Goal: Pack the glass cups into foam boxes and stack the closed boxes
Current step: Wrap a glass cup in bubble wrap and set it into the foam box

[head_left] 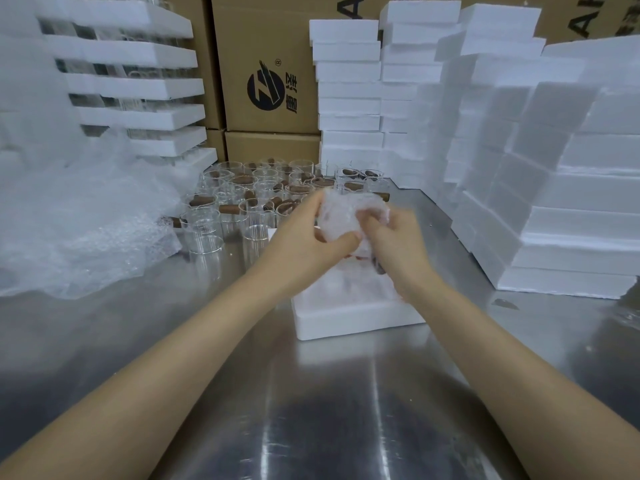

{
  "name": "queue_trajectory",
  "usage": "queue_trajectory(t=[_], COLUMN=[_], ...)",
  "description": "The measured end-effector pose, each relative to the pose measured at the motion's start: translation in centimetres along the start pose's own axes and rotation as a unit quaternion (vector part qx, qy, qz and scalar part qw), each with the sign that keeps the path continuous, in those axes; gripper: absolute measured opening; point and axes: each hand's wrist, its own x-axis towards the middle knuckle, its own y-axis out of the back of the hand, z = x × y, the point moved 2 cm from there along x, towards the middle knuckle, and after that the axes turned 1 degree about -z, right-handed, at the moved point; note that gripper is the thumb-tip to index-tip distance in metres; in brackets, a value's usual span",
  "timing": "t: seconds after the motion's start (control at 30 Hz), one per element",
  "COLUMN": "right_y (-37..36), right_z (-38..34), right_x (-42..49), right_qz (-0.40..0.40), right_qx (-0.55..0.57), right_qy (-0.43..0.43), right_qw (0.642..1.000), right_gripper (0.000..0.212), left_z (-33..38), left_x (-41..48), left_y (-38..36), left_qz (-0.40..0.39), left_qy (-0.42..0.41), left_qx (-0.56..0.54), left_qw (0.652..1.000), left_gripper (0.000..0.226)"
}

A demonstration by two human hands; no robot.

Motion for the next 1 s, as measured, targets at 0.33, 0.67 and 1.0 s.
queue_trajectory(t=[0.33, 0.67, 1.0], right_y=[-1.2, -0.8, -1.8], right_z=[-1.0, -0.4, 0.1], right_x=[-0.8, -0.2, -0.4], right_qz=[-0.003, -0.051, -0.149], right_qx=[-0.126, 0.272, 0.1], right_qy=[0.121, -0.042, -0.05], right_qw=[0.985, 0.96, 0.982], right_gripper=[0.047, 0.019, 0.041], left_z=[0.5, -0.1, -0.2], left_x=[0.1, 0.5, 0.2], left_y=[2.2, 3.1, 2.6], left_qz=[0.18, 0.213, 0.213], left_qy=[-0.173, -0.118, -0.045], left_qx=[0.161, 0.096, 0.125], left_qw=[0.955, 0.965, 0.968], left_gripper=[0.021, 0.015, 0.015])
